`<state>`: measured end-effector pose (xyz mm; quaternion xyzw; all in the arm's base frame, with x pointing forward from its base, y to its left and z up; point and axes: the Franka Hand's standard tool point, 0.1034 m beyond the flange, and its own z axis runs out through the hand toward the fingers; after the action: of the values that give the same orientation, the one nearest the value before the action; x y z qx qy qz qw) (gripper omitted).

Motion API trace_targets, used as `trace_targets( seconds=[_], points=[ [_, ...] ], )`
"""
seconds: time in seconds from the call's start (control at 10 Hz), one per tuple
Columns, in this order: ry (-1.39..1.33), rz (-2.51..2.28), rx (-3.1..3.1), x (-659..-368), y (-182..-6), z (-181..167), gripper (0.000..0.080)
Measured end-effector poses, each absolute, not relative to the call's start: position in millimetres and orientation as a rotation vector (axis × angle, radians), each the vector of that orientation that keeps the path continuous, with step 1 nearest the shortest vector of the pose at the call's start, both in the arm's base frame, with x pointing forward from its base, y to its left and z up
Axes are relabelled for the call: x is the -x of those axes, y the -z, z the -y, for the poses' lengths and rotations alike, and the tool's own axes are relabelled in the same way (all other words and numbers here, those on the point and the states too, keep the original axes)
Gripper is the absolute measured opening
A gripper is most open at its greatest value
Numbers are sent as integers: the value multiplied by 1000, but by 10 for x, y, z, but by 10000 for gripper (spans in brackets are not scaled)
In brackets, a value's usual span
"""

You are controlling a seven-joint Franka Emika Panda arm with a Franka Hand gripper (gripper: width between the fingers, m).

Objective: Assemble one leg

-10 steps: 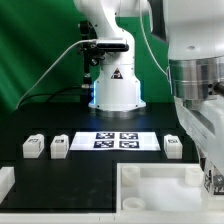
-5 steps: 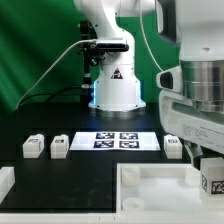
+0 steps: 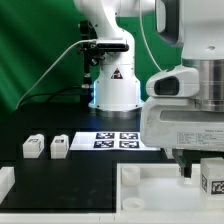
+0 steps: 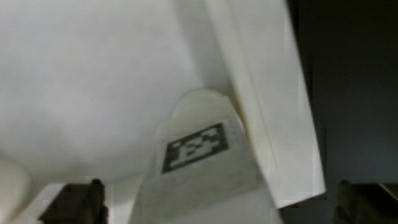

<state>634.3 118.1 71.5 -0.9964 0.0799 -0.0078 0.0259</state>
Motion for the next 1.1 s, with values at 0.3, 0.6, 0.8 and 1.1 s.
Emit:
trace_targets(
  seconds=[0.3, 0.6, 0.8, 1.1],
  points=[
    [42, -114, 3091, -6360, -717, -1182, 560],
    [42, -114, 3092, -6360, -716, -1181, 291],
    [36, -230, 3072, -6365, -717, -1169, 291],
    [16, -616, 2999, -6366, -704, -1147, 291]
  ],
)
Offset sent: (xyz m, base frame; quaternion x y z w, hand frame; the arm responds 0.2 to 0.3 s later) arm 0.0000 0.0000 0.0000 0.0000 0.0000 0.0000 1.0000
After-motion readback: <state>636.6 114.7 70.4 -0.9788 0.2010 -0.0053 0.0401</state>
